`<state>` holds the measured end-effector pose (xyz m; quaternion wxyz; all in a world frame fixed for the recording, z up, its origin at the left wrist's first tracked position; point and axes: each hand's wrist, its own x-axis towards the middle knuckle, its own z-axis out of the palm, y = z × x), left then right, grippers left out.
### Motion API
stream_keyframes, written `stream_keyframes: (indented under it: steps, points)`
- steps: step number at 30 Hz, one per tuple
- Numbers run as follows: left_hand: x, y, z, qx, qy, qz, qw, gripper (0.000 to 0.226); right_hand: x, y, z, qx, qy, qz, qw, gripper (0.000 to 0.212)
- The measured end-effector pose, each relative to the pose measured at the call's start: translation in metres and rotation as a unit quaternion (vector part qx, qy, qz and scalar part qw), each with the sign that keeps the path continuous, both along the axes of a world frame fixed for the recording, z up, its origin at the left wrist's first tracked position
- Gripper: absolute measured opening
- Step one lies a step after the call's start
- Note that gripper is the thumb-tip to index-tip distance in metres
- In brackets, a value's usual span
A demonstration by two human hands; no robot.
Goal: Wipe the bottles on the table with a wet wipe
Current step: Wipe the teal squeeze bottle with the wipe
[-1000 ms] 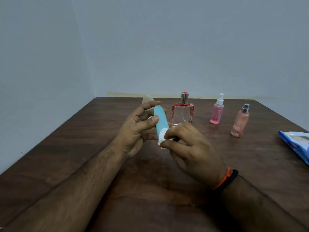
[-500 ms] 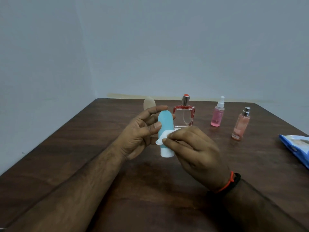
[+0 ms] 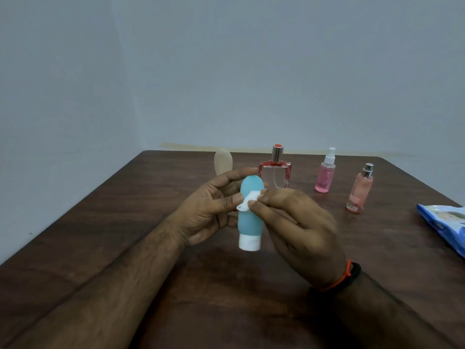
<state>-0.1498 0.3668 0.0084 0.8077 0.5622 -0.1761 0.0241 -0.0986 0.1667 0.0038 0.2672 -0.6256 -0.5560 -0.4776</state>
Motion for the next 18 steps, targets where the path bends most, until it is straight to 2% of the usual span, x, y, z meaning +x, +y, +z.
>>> stream_keyframes:
  steps: [5,10,13,18]
  points:
    - [0.002,0.000,-0.007,0.072,-0.001,-0.013,0.997,0.055,0.008,-0.006,0.001,0.041,0.058,-0.033,0.997,0.019]
    - [0.003,-0.006,-0.003,0.105,0.004,0.070,0.992,0.059,0.007,-0.004,-0.001,0.027,0.100,-0.012,0.995,0.029]
    - [0.004,-0.009,-0.003,0.111,-0.004,0.124,0.986,0.056,0.006,-0.001,0.000,-0.002,0.103,-0.005,0.995,0.026]
    - [0.005,-0.012,-0.003,0.104,-0.008,0.160,0.982,0.061,0.004,0.001,0.001,-0.013,0.119,-0.010,0.993,0.023]
